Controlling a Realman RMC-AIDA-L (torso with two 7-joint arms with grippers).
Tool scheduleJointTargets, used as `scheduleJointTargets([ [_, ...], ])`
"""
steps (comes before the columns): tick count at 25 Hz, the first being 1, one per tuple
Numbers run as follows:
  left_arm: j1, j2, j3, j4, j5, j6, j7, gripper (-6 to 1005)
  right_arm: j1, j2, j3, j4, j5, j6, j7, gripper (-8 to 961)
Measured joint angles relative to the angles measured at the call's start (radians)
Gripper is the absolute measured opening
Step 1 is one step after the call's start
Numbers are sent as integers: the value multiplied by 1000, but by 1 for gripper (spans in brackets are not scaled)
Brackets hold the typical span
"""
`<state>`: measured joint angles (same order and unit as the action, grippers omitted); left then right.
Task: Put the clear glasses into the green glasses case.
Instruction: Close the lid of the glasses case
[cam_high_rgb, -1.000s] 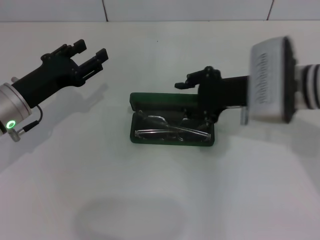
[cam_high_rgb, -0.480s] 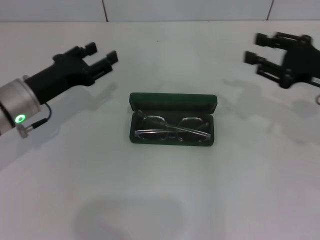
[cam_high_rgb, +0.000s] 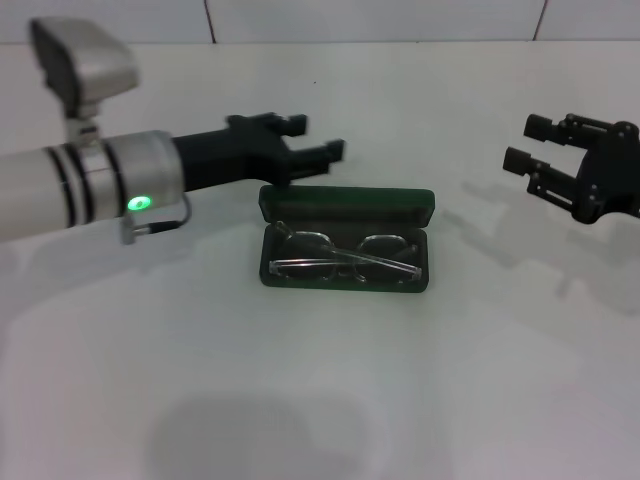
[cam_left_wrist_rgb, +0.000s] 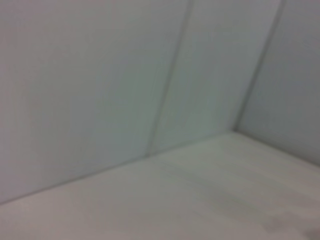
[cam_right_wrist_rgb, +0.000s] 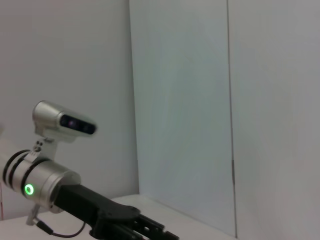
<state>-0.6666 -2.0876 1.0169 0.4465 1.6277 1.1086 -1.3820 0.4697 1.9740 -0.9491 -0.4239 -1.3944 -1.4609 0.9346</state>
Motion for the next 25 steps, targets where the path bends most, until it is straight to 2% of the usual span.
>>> scheduleJointTargets([
  [5,-39,-3,111,-7,-10,-35,-40,707,-1,5,1,8,-5,17,-9,503],
  [16,-53,-5,124,-22,-7,-91,-45,705,17,16,3,2,-26,32,-21,533],
  [25,-40,-4,204,-16,-5,-80,-37,702,25,16,4,9,-26,58,-22,558],
])
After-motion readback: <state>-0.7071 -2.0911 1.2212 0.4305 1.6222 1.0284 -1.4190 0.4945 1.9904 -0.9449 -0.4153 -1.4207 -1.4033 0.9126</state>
